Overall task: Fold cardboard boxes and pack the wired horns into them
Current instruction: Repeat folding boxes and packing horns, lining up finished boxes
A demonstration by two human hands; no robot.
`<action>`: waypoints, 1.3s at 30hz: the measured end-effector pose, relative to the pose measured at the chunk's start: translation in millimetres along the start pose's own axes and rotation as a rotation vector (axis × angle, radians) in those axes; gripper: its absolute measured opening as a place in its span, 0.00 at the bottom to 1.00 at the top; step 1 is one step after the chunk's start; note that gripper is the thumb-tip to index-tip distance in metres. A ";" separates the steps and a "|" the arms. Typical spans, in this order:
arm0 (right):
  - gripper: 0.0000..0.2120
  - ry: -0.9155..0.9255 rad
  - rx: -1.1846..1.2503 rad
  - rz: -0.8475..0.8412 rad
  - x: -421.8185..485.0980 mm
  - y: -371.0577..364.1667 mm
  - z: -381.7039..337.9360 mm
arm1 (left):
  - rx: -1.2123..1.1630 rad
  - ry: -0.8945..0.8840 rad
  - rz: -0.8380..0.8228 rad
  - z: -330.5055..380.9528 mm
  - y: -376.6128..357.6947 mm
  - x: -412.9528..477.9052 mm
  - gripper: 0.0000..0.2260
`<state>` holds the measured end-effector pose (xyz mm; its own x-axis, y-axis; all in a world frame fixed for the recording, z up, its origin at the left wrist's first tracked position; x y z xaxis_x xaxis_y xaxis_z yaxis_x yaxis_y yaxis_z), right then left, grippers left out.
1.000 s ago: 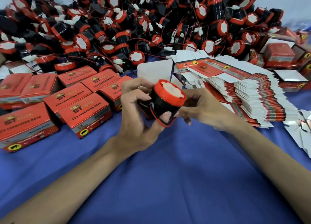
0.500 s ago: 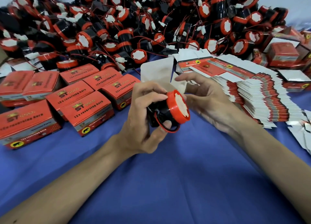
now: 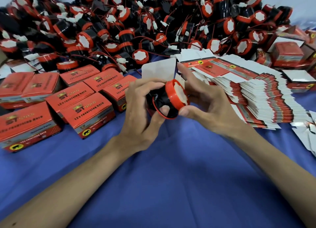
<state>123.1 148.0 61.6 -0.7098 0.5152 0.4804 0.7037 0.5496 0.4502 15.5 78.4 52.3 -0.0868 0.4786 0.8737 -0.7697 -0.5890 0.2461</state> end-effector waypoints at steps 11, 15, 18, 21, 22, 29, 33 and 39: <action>0.28 0.175 -0.344 0.040 -0.9 1.7 -18.5 | 0.095 0.013 -0.039 1.1 -3.1 0.3 0.21; 0.27 0.170 -0.378 0.048 10.7 7.5 -18.3 | -0.064 0.142 0.045 -16.3 4.1 5.7 0.21; 0.27 0.129 -0.379 0.069 27.2 21.5 -17.6 | -0.123 0.285 0.049 -27.7 5.2 3.1 0.19; 0.28 0.125 -0.447 0.049 38.8 27.7 -17.1 | 0.010 0.500 0.022 -45.2 4.1 -0.5 0.19; 0.28 0.128 -0.486 0.027 42.5 26.5 -16.2 | 0.044 0.552 -0.015 -50.5 0.4 -1.0 0.19; 0.33 0.119 -0.890 -0.204 47.0 3.9 0.7 | 0.045 0.653 -0.087 -56.6 -5.3 -6.8 0.12; 0.34 0.030 -1.143 -0.292 40.4 -3.6 10.7 | 0.032 0.654 -0.082 -56.7 -5.8 -7.0 0.12; 0.25 -0.022 -1.212 -0.354 37.6 -18.3 9.4 | 0.069 0.631 -0.126 -54.9 -10.3 -7.1 0.13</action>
<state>83.3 163.5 64.4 -0.8571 0.4805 0.1857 0.0453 -0.2889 0.9563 -10.7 116.8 20.5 -0.3695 0.8253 0.4270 -0.7578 -0.5336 0.3756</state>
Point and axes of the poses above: each hand's wrist, its own x-axis towards the middle knuckle, its own y-axis out of the back of the hand, z = x × y, the point moved 9 cm from there along x, towards the middle knuckle, and after that the axes turned 1 degree about x, right-handed, at the moved point
